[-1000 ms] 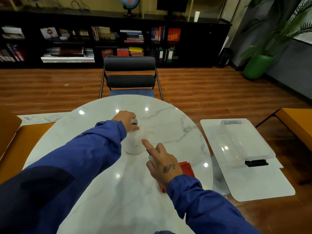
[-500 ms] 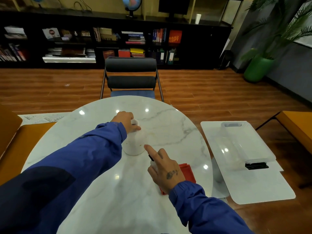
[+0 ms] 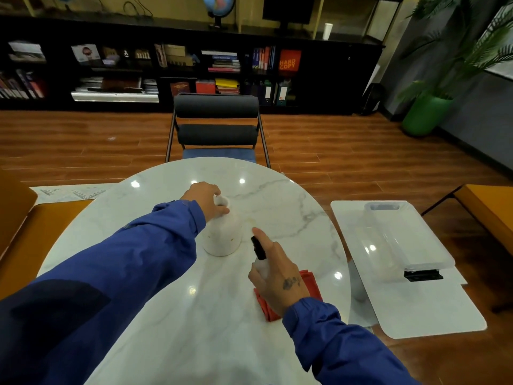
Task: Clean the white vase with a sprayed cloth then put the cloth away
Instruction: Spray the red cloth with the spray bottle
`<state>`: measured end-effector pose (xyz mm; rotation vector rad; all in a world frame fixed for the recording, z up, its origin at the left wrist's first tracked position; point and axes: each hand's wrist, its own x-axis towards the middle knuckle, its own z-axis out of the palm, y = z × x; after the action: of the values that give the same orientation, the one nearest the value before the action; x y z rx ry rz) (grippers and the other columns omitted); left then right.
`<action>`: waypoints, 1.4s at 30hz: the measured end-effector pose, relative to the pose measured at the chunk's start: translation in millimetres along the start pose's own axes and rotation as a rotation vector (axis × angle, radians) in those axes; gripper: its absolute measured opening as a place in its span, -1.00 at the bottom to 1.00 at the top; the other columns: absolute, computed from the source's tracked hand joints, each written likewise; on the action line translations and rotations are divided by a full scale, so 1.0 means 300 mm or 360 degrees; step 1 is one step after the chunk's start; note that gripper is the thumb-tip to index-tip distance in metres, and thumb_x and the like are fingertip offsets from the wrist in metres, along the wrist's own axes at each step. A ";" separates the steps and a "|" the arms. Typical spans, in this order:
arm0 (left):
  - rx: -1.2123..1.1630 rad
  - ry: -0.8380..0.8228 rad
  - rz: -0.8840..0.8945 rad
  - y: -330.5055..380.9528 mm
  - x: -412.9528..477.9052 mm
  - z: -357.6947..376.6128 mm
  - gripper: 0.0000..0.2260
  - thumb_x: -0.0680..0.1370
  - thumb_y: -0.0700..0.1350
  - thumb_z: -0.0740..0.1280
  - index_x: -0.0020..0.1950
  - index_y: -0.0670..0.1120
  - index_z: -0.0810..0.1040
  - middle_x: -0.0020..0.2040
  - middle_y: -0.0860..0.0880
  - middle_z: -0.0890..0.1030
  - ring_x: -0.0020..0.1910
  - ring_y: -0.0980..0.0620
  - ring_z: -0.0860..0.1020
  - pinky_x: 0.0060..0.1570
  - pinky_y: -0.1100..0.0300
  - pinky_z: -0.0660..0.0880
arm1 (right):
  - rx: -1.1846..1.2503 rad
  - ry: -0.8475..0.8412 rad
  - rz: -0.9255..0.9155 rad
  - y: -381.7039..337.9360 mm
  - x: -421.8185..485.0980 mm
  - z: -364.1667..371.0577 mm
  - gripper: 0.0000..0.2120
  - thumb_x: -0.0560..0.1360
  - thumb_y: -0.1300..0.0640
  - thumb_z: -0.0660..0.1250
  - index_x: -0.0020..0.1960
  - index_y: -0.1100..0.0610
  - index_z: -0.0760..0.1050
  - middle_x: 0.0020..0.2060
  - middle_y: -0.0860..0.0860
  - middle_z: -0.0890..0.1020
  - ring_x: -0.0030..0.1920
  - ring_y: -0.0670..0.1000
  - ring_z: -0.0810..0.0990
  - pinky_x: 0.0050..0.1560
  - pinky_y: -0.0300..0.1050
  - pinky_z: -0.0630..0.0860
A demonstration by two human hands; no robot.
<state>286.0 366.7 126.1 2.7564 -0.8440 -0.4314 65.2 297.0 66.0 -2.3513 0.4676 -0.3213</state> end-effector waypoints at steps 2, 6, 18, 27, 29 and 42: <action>0.0004 0.0068 0.0055 0.016 -0.009 -0.005 -0.49 0.46 0.11 0.39 0.35 -0.04 0.43 0.30 -0.10 0.46 0.24 -0.13 0.46 0.24 0.06 0.40 | 0.0125 0.0102 0.0049 0.027 0.004 -0.026 -0.23 0.46 0.08 0.34 0.41 -0.38 -0.05 0.25 -0.12 0.42 0.11 -0.03 0.53 0.14 -0.18 0.51; -0.0023 0.0151 0.0318 0.076 -0.053 -0.001 -0.54 0.48 0.06 0.38 0.35 -0.02 0.44 0.32 -0.06 0.44 0.28 -0.10 0.43 0.29 0.08 0.36 | 0.0297 0.0027 0.0175 0.096 0.012 -0.099 -0.23 0.40 0.18 0.35 0.43 -0.24 0.02 0.30 -0.15 0.32 0.21 -0.08 0.43 0.14 -0.20 0.40; -0.0926 -0.0262 0.0398 0.276 -0.134 0.300 -0.68 0.47 -0.15 0.38 0.23 -0.02 0.55 0.10 -0.02 0.62 -0.01 0.04 0.60 0.11 0.22 0.51 | 0.0153 0.0146 0.0298 0.275 0.103 -0.210 -0.52 0.51 0.14 0.36 0.37 0.01 0.29 0.15 -0.05 0.41 0.02 -0.13 0.45 -0.03 -0.45 0.34; -0.1324 -0.0381 0.0145 0.375 -0.063 0.440 -0.64 0.49 -0.28 0.29 0.26 -0.02 0.53 0.14 -0.06 0.63 0.02 0.03 0.63 0.14 0.25 0.50 | 0.0232 0.0126 0.0376 0.401 0.172 -0.176 -0.54 0.48 0.09 0.43 0.33 -0.03 0.39 0.08 -0.16 0.45 0.16 -0.02 0.46 0.19 -0.13 0.44; -0.1311 -0.0378 0.0139 0.382 -0.047 0.445 -0.65 0.49 -0.28 0.29 0.25 -0.03 0.55 0.14 -0.06 0.63 0.04 0.02 0.63 0.16 0.24 0.50 | 0.0247 0.0124 0.0402 0.414 0.187 -0.175 -0.55 0.47 0.09 0.44 0.32 -0.01 0.41 0.06 -0.15 0.46 0.12 -0.01 0.48 0.17 -0.06 0.49; -0.1058 -0.0371 0.0031 0.319 -0.042 0.508 -0.65 0.48 -0.13 0.38 0.26 0.01 0.52 0.15 0.02 0.60 0.01 0.08 0.58 0.05 0.29 0.45 | 0.0339 0.0080 0.0683 0.467 0.141 -0.151 -0.35 0.38 0.09 0.51 0.36 -0.01 0.25 0.15 -0.04 0.46 0.13 -0.06 0.47 0.10 -0.21 0.44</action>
<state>175.6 277.1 15.3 2.1072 -0.6227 -0.8625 53.6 156.3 6.4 -1.9786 0.8967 -0.2147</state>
